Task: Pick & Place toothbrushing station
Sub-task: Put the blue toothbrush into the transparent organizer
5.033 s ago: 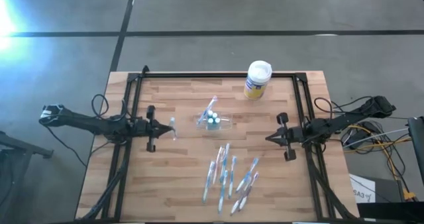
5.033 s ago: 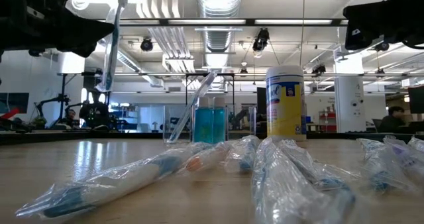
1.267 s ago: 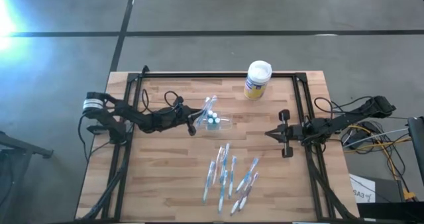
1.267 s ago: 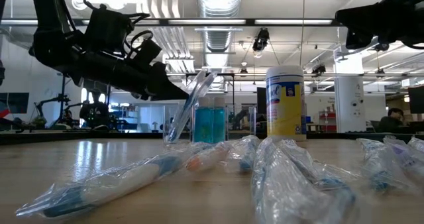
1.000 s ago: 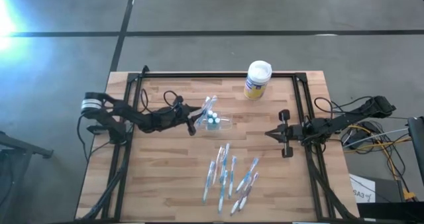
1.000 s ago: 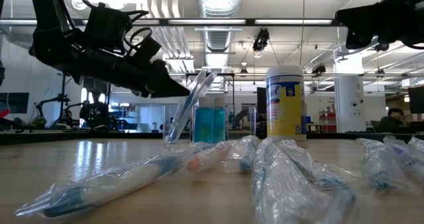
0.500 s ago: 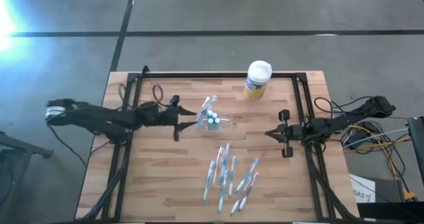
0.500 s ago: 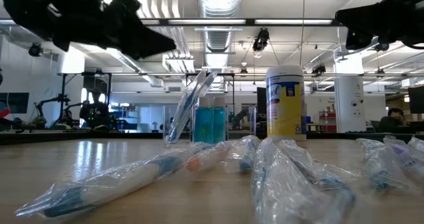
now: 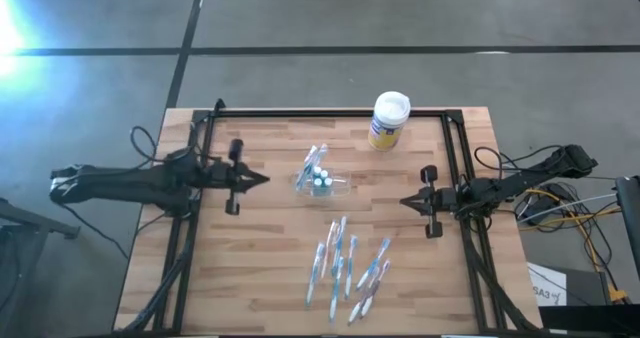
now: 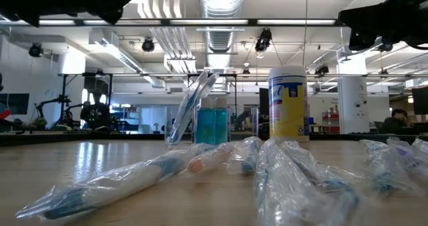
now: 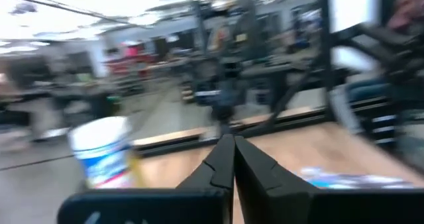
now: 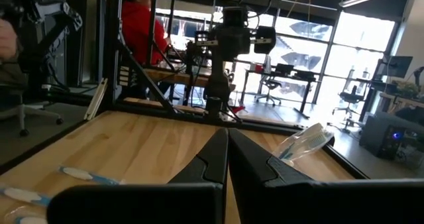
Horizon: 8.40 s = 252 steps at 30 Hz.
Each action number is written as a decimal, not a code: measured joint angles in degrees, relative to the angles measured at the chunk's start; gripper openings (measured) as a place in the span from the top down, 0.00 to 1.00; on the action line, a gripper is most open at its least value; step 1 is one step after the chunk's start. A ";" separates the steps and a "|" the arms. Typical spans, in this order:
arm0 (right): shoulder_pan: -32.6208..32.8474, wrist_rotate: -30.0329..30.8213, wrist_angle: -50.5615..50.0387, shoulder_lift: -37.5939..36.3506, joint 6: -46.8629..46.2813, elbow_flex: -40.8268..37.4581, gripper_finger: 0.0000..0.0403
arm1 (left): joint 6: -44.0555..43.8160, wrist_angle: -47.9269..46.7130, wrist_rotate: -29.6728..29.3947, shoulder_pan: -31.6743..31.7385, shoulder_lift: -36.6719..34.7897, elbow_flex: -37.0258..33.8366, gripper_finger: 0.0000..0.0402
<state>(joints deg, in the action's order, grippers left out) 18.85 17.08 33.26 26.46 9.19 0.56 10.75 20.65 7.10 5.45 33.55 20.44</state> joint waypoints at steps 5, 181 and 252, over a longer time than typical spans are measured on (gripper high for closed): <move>-0.02 0.00 0.00 0.00 0.90 0.00 0.98 | 5.17 -8.06 -10.76 0.07 -6.61 -0.06 0.99; -5.19 3.20 -88.14 83.77 -49.06 90.79 0.95 | -10.63 -16.79 4.64 0.07 -23.54 -17.89 0.98; 11.13 27.06 -8.46 -19.21 0.15 -0.07 0.96 | -14.08 -17.40 3.46 0.08 -23.38 -18.97 0.98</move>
<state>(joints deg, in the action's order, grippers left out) 29.98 44.14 24.80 7.25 9.34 0.49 -3.33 3.24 10.57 5.53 10.17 1.46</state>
